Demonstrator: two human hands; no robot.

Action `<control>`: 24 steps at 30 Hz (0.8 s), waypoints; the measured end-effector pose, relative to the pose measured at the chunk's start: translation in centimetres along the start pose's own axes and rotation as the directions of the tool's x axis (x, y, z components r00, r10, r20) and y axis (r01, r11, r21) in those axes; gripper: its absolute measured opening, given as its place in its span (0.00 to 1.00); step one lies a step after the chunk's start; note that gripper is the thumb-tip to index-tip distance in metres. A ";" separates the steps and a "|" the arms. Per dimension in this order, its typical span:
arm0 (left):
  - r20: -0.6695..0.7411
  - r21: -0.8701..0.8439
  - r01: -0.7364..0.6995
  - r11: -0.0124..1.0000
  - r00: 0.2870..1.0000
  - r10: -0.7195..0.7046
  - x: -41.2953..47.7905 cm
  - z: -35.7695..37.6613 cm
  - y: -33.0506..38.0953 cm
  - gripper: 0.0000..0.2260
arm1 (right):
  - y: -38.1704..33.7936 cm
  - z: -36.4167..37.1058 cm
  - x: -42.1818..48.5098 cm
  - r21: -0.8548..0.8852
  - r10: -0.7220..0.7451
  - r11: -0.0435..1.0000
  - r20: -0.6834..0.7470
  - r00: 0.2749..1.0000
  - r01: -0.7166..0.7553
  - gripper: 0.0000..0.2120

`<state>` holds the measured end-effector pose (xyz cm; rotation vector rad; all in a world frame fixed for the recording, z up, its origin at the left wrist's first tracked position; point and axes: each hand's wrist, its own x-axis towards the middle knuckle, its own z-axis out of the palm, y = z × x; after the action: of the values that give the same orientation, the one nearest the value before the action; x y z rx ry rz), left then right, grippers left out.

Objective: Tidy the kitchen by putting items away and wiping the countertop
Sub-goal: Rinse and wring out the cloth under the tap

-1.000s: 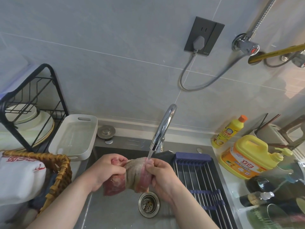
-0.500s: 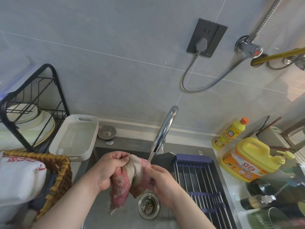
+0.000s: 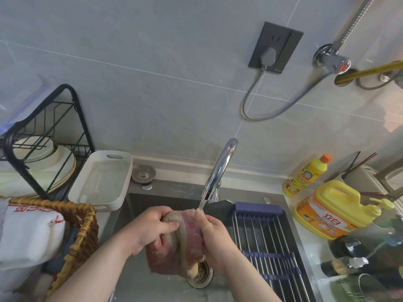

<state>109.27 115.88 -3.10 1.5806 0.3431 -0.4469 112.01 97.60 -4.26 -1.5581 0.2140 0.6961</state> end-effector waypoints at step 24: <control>-0.274 -0.147 0.022 0.989 0.960 -0.062 0.9 0.5 -0.5 0.05 | 0.1 -1.2 0.0 0.155 -0.040 0.987 -0.029 0.999 0.044 0.12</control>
<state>109.76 115.35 -3.93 1.4986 0.6114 -0.2256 112.31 96.43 -4.41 -1.4195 0.2484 0.6117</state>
